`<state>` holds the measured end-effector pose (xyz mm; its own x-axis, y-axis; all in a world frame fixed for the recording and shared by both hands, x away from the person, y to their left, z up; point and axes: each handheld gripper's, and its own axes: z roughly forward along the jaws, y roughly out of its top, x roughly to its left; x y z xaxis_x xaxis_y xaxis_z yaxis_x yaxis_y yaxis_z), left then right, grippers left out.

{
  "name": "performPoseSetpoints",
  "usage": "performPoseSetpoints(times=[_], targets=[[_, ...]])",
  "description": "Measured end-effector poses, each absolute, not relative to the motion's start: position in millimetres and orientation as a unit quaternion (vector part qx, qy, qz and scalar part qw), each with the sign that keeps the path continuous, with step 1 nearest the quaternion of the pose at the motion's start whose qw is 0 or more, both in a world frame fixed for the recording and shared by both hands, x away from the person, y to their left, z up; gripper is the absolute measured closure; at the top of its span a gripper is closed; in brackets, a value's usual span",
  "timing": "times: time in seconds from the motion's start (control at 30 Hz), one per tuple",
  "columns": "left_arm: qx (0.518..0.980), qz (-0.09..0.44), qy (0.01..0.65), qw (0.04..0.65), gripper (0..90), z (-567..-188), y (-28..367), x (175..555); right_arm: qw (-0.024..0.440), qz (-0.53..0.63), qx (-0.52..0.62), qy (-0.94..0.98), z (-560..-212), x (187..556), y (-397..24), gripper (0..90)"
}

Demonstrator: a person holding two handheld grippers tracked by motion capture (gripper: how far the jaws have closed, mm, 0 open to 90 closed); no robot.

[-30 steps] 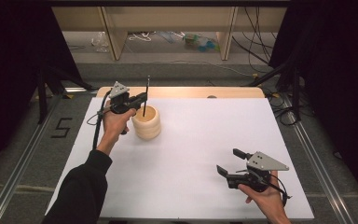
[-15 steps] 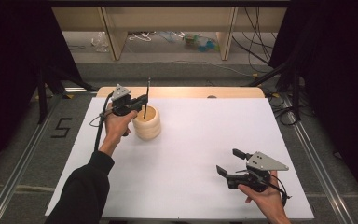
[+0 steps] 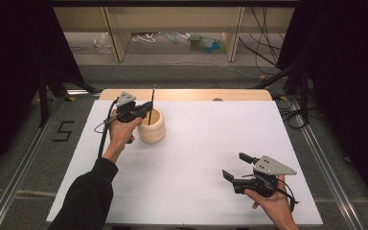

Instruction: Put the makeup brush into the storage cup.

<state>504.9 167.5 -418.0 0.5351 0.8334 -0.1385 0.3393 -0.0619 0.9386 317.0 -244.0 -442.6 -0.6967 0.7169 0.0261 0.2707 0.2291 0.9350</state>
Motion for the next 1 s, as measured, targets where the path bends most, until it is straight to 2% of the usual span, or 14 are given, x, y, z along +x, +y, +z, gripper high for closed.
performPoseSetpoints(times=[0.63, 0.67, 0.8, 0.87, 1.0], targets=[[0.704, 0.221, 0.433, 0.518, 84.5, -430.1, 170.9, 503.6, 0.213, 0.523, 0.329, 0.757, -442.2, 316.5, -244.4, 16.4], [0.703, 0.22, 0.435, 0.519, 80.4, -429.9, 170.2, 503.3, 0.223, 0.523, 0.324, 0.756, -442.5, 317.6, -244.8, 16.4], [0.698, 0.218, 0.432, 0.528, 74.0, -427.6, 169.0, 501.7, 0.213, 0.523, 0.329, 0.757, -442.2, 316.5, -244.3, 16.4], [0.697, 0.219, 0.432, 0.53, 65.5, -425.9, 169.1, 500.6, 0.22, 0.523, 0.325, 0.757, -442.4, 317.3, -244.8, 16.4], [0.698, 0.215, 0.427, 0.534, 58.6, -422.5, 169.7, 497.6, 0.214, 0.522, 0.329, 0.757, -442.2, 316.6, -244.4, 16.4]])
